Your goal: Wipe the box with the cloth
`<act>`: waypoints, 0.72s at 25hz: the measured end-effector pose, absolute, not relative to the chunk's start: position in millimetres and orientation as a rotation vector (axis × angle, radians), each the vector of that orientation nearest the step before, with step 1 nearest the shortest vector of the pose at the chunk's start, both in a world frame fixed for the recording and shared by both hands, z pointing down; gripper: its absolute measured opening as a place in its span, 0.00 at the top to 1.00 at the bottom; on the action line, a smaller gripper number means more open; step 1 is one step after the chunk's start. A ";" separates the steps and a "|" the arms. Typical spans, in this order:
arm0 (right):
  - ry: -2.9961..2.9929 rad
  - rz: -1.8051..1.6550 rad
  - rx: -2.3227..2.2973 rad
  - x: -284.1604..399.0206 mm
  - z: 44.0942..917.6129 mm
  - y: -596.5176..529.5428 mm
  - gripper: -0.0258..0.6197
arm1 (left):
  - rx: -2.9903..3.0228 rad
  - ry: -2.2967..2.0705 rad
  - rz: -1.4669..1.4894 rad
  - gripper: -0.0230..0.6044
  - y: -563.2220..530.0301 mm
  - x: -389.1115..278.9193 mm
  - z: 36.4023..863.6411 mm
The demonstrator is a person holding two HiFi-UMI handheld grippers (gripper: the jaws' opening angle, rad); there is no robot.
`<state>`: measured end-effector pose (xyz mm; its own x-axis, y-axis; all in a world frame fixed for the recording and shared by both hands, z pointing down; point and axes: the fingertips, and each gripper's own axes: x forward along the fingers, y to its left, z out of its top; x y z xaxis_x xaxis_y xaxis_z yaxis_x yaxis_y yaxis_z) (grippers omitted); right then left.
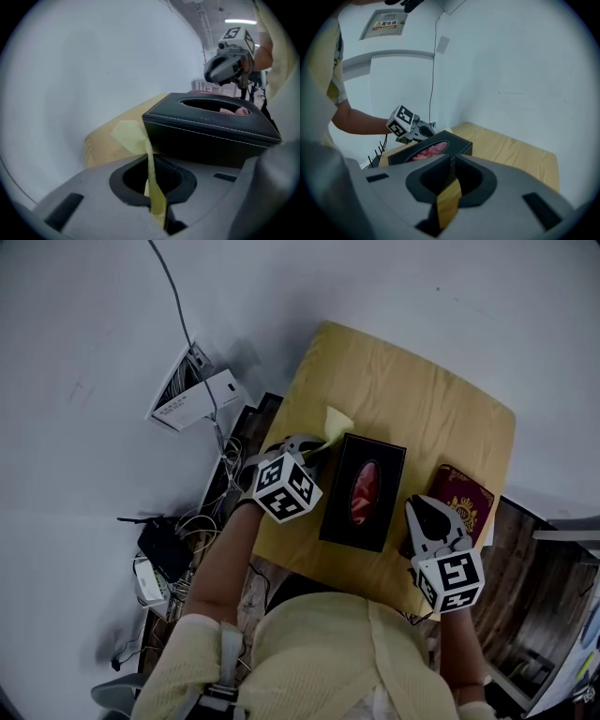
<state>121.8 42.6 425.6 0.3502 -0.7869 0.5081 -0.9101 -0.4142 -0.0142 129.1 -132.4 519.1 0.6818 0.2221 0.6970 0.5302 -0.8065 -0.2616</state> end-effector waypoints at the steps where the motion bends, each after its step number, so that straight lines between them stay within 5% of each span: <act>1: -1.513 0.653 2.348 122.9 425.7 43.3 0.88 | -2.388 -0.626 -0.915 0.92 -127.1 130.0 520.3; 18: -1.538 0.676 2.340 120.6 432.2 44.5 0.88 | -2.248 -0.812 -0.861 0.92 -96.2 101.5 516.0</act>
